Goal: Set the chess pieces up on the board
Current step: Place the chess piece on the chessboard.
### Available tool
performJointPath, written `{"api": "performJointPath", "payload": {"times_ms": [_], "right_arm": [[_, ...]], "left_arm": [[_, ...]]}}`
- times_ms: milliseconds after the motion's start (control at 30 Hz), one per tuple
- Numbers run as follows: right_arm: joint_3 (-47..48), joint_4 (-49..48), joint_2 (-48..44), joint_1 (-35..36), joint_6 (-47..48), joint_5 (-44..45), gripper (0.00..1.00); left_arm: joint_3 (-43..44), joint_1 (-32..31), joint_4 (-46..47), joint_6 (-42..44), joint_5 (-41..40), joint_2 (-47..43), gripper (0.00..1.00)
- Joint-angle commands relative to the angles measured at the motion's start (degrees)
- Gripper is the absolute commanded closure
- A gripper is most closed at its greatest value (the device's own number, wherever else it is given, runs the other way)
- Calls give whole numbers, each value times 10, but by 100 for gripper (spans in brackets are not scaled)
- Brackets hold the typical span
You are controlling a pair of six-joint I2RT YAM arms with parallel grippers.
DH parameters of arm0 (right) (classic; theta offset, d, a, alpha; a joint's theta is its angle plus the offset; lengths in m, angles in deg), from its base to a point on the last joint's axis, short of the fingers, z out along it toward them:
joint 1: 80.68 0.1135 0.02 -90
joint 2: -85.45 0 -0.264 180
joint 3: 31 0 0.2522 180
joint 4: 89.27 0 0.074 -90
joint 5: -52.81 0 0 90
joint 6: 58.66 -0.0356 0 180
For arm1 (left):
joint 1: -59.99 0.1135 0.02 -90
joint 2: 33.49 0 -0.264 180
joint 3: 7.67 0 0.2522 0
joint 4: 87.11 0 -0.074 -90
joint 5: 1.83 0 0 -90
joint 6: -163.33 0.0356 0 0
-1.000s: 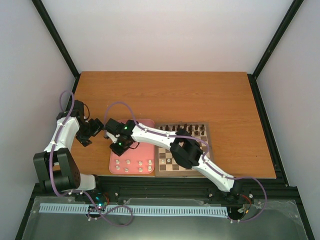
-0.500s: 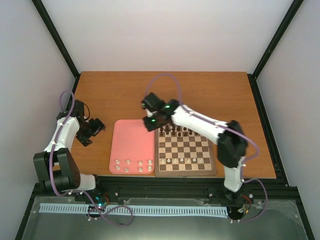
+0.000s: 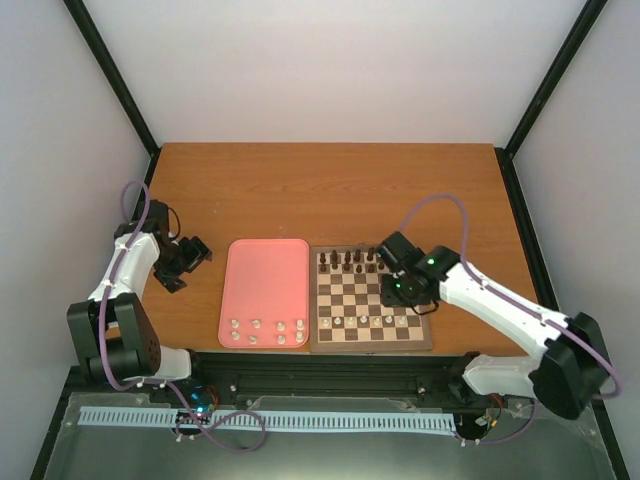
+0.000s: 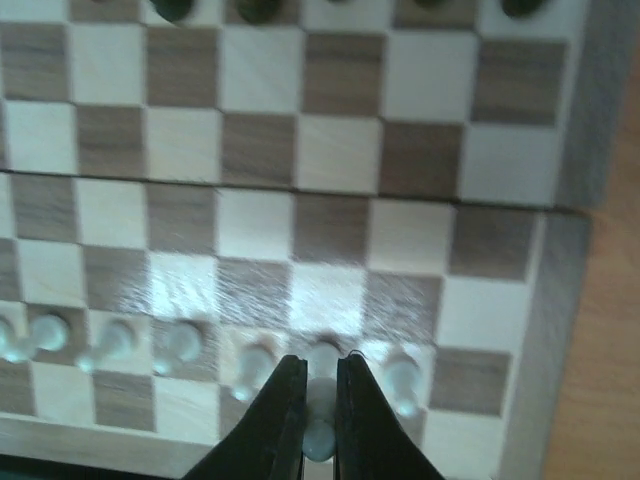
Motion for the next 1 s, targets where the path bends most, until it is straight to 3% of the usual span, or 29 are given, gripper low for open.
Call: {"api": "performJointPath", "payload": {"times_ms": [0, 433, 967], "right_arm": [[-58, 39, -66, -25, -85, 30, 97], [-145, 22, -99, -75, -123, 12, 97], [-157, -46, -55, -106, -107, -1, 97]], "left_arm": [[16, 4, 1, -8, 9, 8, 0], [16, 3, -5, -6, 8, 4, 0], [15, 3, -8, -4, 5, -2, 0]]}}
